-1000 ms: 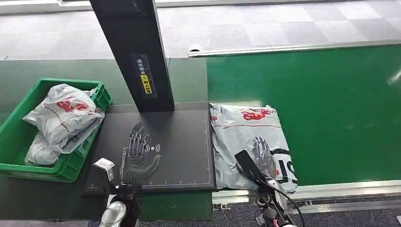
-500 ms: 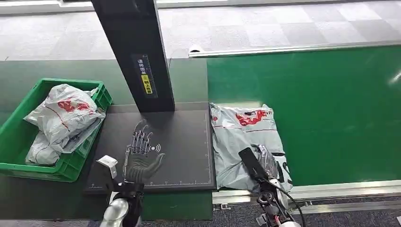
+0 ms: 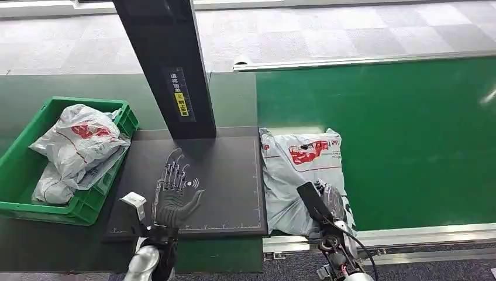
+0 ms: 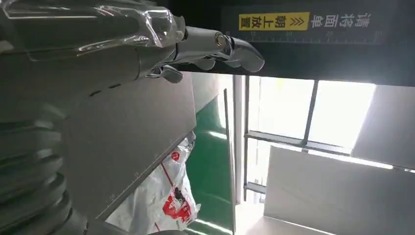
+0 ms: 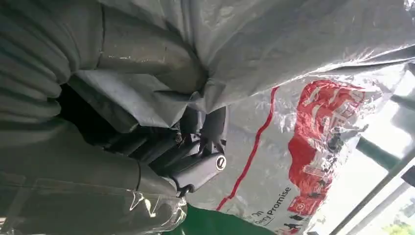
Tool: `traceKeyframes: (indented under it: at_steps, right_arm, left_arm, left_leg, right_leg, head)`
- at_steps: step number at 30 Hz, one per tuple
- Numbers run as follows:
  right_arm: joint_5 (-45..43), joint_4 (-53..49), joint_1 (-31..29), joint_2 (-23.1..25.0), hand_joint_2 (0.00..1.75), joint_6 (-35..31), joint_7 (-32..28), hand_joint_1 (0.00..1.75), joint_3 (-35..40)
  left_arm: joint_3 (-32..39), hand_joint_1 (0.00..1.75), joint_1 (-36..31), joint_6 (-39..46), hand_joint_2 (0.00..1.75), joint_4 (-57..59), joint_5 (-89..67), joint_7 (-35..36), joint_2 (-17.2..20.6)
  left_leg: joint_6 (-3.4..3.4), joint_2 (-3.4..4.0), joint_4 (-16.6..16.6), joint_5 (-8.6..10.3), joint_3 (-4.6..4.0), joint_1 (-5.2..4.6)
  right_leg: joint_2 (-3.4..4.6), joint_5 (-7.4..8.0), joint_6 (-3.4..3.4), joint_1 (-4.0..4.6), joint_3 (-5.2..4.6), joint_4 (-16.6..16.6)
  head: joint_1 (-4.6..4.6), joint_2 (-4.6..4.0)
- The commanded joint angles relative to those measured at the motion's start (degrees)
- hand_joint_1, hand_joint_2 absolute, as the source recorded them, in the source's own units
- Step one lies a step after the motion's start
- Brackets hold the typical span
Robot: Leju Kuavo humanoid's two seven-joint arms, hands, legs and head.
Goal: Moved the parcel from conveyor to table for the left to box.
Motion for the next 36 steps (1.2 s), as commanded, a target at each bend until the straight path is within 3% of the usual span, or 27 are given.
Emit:
traceKeyframes:
  at_steps: [1, 3, 6, 14, 19, 26, 36]
  right_arm:
    - [-10.75, -31.16, 10.38, 4.17, 1.75, 6.33, -7.36, 1.75, -0.44]
    - [-12.5, -48.53, 16.39, 3.48, 1.75, 6.56, -3.79, 1.75, 3.54]
    - [-12.41, -63.0, 20.59, 1.47, 1.75, 4.35, -2.2, 1.75, 6.25]
    - [-14.21, -73.69, 24.39, -2.23, 1.75, 3.52, -4.28, 1.75, 8.93]
    - [-14.71, -66.06, 16.63, -5.58, 1.75, 11.42, -1.64, 1.75, 13.84]
    - [-14.93, -44.58, 1.99, -4.33, 1.75, 18.36, 1.18, 1.75, 20.14]
    - [-13.86, -31.09, -4.63, -0.28, 1.75, 22.12, 1.63, 1.75, 28.82]
  left_arm:
    - [2.08, 0.0, 0.47, 1.67, 1.75, -4.01, -2.36, 0.08, 1.68]
    - [3.63, 0.0, 1.59, 2.26, 1.75, -7.64, -3.02, 0.14, 2.05]
    - [5.09, 0.0, 2.65, 1.99, 1.75, -11.24, -4.91, -0.08, 2.11]
    - [6.86, 0.0, 4.9, 3.77, 1.75, -15.41, -6.72, -1.99, 3.15]
    - [8.79, 0.0, 2.18, 7.95, 1.75, -14.54, -10.53, -2.38, 5.8]
    - [12.57, 0.0, -1.79, 10.35, 1.75, -12.21, -11.63, -1.9, 9.99]
    - [17.18, 0.0, -1.89, 11.66, 1.75, -14.33, -12.84, -0.97, 10.72]
  left_leg:
    - [-0.02, 0.11, 0.01, 0.01, -0.09, 0.03]
    - [-0.03, 0.09, 0.02, -0.01, -0.14, 0.03]
    - [-0.01, -0.01, 0.08, -0.05, -0.24, 0.0]
    - [0.02, -0.04, 0.01, 0.0, -0.26, -0.03]
    - [0.01, 0.14, -0.01, 0.01, -0.2, 0.01]
    - [-0.01, 0.41, -0.12, 0.19, -0.04, 0.07]
    - [-0.02, 0.31, -0.06, 0.2, -0.08, 0.06]
  right_leg:
    - [0.01, 0.03, -0.11, 0.05, -0.12, 0.02]
    - [-0.01, 0.0, -0.11, 0.05, -0.17, 0.05]
    - [-0.17, -0.07, -0.14, 0.03, -0.22, 0.12]
    - [-0.17, -0.03, -0.05, -0.01, -0.24, 0.04]
    - [-0.03, 0.05, -0.09, 0.04, -0.2, 0.0]
    - [0.21, 0.28, -0.15, 0.11, -0.15, -0.1]
    - [0.15, 0.23, -0.13, 0.11, -0.13, 0.02]
  head:
    - [0.0, 0.0]
    - [0.0, 0.0]
    - [0.0, 0.0]
    - [0.0, 0.0]
    - [0.0, 0.0]
    - [-0.02, 0.0]
    - [-0.02, 0.0]
